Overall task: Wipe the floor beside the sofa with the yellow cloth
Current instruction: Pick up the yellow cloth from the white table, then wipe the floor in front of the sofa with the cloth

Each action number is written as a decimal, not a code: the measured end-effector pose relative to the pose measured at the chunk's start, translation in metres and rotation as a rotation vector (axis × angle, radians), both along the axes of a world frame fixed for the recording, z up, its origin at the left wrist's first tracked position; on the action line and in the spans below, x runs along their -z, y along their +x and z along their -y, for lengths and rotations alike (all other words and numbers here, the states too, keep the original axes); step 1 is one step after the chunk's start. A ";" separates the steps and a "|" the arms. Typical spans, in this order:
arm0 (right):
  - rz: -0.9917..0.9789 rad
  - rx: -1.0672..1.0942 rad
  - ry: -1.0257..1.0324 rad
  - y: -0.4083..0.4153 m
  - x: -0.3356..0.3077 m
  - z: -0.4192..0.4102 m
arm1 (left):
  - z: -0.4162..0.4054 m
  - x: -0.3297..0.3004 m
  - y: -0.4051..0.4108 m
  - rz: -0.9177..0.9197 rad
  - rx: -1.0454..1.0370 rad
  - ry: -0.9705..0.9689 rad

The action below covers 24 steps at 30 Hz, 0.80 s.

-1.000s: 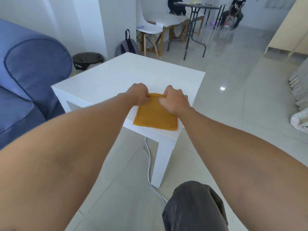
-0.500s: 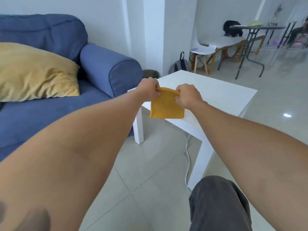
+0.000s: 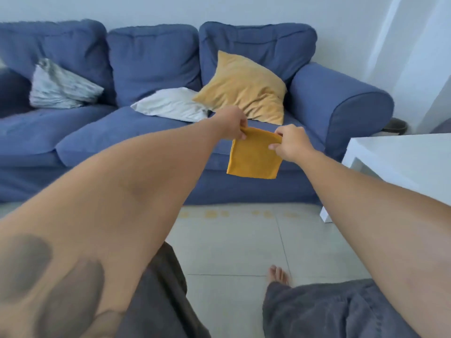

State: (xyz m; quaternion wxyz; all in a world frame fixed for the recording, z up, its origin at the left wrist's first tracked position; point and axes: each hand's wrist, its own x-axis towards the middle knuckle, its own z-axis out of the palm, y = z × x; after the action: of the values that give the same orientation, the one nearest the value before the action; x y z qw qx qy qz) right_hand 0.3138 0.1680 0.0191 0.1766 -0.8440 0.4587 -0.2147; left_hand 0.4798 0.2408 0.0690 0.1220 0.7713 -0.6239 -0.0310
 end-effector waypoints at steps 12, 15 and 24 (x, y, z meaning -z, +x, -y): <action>-0.128 -0.347 0.231 0.207 0.119 -0.043 | -0.094 0.128 0.189 -0.104 -0.340 0.219; -0.188 -0.358 0.328 0.241 0.200 -0.042 | -0.094 0.213 0.222 -0.196 -0.390 0.321; -0.142 -0.260 0.399 0.319 0.359 -0.002 | -0.056 0.391 0.299 -0.260 -0.454 0.220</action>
State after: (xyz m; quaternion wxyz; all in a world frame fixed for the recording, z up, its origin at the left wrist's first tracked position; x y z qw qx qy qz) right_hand 0.6324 0.1704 -0.3397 0.3332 -0.8573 0.3908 -0.0354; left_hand 0.7784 0.2966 -0.3216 0.1207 0.8894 -0.4071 -0.1691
